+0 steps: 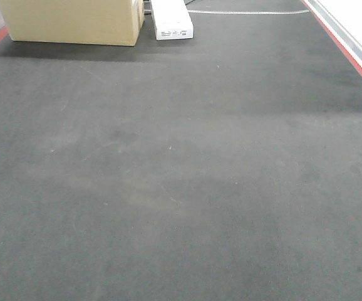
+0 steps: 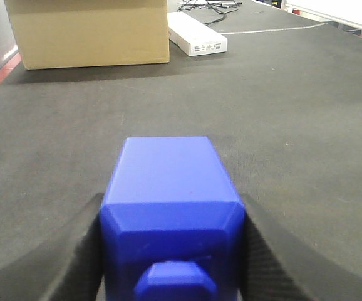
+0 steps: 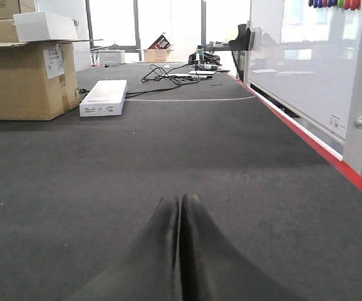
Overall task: Pour parts from conveyor to right shelf
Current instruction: 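Hold the blue block in the left gripper while backing away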
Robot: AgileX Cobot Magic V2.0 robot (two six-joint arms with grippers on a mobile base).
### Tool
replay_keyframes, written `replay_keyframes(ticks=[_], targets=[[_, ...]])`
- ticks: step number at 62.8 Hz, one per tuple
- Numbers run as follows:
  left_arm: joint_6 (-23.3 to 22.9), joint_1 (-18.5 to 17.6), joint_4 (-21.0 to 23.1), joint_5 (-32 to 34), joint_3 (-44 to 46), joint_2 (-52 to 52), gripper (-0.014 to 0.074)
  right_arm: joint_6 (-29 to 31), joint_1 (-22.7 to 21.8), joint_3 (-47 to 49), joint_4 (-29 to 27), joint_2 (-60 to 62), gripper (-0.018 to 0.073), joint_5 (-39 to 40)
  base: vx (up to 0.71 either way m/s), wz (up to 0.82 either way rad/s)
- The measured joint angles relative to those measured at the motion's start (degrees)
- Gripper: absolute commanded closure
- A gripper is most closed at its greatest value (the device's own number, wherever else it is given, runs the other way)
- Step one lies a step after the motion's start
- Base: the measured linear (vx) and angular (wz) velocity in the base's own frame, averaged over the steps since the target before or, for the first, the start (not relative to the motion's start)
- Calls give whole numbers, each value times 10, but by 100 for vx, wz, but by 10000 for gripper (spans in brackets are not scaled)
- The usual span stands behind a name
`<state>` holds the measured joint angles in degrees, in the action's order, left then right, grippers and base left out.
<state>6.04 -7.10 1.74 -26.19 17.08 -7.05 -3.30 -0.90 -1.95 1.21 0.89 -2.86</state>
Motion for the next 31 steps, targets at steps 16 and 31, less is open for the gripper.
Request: replay_keyframes(ticks=[16, 31], targets=[[0, 0, 0, 0, 0, 0, 602, 0, 0, 0, 0, 0, 569, 0, -13, 5], [0, 0, 0, 0, 0, 0, 602, 0, 0, 0, 0, 0, 569, 0, -23, 10]])
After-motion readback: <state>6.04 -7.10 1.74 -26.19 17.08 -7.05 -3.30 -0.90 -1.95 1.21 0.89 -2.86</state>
